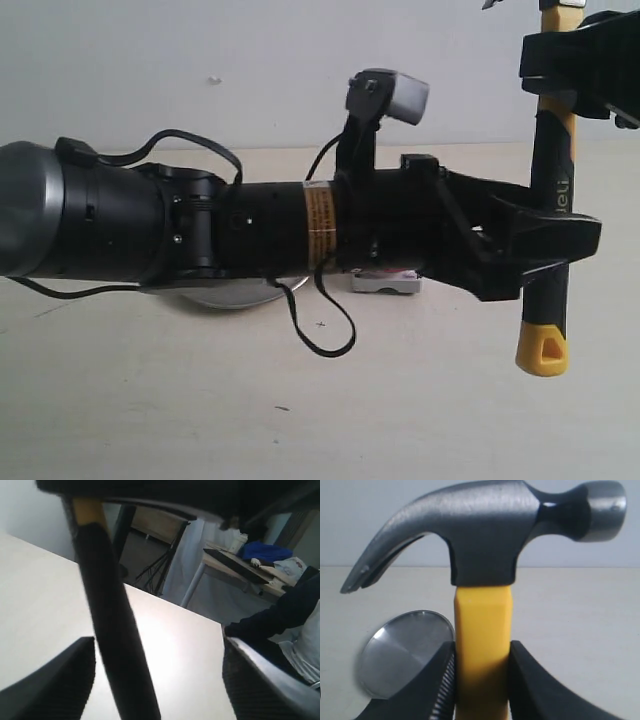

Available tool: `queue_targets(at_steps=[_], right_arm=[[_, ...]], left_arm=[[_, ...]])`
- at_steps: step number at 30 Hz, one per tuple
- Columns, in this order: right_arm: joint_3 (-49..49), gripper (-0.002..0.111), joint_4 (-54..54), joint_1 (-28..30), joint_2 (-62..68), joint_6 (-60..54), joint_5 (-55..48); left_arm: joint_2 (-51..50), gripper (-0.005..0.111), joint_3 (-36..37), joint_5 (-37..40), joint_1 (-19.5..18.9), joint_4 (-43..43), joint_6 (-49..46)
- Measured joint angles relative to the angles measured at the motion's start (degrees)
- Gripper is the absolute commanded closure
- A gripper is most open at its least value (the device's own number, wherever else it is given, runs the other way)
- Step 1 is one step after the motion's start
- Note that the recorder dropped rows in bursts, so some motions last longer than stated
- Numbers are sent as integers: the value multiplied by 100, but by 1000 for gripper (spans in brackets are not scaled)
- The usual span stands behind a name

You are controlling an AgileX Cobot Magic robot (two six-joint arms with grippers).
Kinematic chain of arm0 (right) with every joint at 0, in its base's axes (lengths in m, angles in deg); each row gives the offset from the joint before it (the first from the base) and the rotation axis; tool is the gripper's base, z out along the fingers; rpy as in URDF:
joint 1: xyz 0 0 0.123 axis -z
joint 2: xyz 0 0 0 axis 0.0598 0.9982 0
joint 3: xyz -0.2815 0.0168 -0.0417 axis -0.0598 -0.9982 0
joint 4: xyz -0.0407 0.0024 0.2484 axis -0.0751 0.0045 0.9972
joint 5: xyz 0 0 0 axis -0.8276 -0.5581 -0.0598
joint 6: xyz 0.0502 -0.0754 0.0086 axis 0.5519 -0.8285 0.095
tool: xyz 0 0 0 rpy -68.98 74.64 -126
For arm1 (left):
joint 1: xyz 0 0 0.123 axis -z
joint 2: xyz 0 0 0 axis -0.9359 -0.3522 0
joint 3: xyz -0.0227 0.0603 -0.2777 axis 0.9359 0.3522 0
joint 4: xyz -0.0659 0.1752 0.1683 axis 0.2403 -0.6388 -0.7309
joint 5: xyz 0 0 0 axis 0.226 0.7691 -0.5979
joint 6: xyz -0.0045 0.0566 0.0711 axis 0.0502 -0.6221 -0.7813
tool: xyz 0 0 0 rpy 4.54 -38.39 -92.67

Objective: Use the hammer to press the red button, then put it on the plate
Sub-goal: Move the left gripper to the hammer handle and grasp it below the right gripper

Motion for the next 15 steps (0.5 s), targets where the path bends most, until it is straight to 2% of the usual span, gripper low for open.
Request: queue_targets(at_steps=[6,15], right_arm=[[0,108,140,0,0,0,-78],[0,108,273,0,0,0,-86]], left_arm=[[-28,38,-369,997,296,29,-136],[-28,38,-414,1290,343,259,-349]])
